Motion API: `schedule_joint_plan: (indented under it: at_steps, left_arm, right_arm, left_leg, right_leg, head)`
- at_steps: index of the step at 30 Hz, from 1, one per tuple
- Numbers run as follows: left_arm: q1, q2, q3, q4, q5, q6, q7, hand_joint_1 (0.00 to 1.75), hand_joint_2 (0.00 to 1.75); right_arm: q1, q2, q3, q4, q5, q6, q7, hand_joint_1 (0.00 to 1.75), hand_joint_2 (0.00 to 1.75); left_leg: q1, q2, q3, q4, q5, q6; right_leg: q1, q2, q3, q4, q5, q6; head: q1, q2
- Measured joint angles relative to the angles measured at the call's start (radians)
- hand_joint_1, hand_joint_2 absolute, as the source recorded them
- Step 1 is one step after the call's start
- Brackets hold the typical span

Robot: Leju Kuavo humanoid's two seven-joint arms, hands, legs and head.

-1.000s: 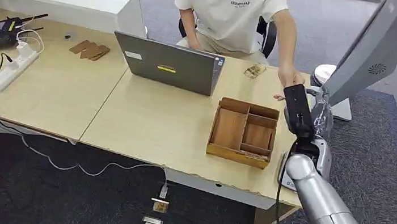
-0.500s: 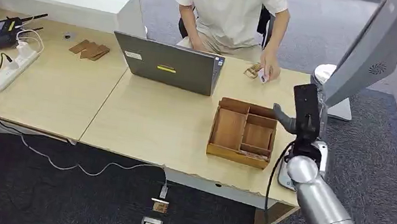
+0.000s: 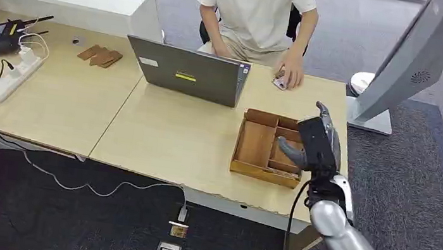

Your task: Pass the card to the sensor for recognition and then transmit it.

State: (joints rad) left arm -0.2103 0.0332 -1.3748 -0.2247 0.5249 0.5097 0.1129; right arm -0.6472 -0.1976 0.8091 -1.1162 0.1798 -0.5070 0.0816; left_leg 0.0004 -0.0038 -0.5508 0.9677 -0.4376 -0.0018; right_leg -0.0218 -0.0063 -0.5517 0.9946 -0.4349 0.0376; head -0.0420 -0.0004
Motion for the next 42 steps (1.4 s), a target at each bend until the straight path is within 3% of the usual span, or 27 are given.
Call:
schedule_joint_plan:
  at_steps: [7, 10, 23, 42]
  left_arm:
    - [0.000, 0.002, 0.006, 0.000, -0.013, 0.000, 0.000, 0.00, 0.00]
    - [-0.001, 0.002, 0.006, 0.000, -0.020, 0.000, 0.000, 0.00, 0.00]
    - [0.001, 0.002, 0.006, 0.000, -0.029, 0.000, 0.000, 0.00, 0.00]
    - [0.001, 0.002, 0.006, 0.000, -0.038, 0.000, 0.000, 0.00, 0.00]
  right_arm:
    - [0.022, -0.008, 0.051, 0.013, 0.430, 0.018, 0.141, 0.00, 1.75]
    - [0.032, -0.008, 0.070, 0.035, 0.500, 0.029, 0.150, 0.00, 1.75]
    - [0.056, -0.005, 0.106, 0.129, 0.532, 0.053, 0.156, 0.00, 1.75]
    - [0.074, -0.005, 0.113, 0.143, 0.560, 0.074, 0.175, 0.00, 1.75]
  left_leg:
    - [0.000, 0.000, 0.000, 0.000, 0.000, 0.000]
    - [0.000, 0.000, 0.000, 0.000, 0.000, 0.000]
    - [0.000, 0.000, 0.000, 0.000, 0.000, 0.000]
    - [0.000, 0.000, 0.000, 0.000, 0.000, 0.000]
  right_leg:
    - [0.000, 0.000, 0.000, 0.000, 0.000, 0.000]
    - [0.000, 0.000, 0.000, 0.000, 0.000, 0.000]
    - [0.000, 0.000, 0.000, 0.000, 0.000, 0.000]
    - [0.000, 0.000, 0.000, 0.000, 0.000, 0.000]
  head:
    - [0.000, 0.000]
    - [0.000, 0.000]
    - [0.000, 0.000]
    - [0.000, 0.000]
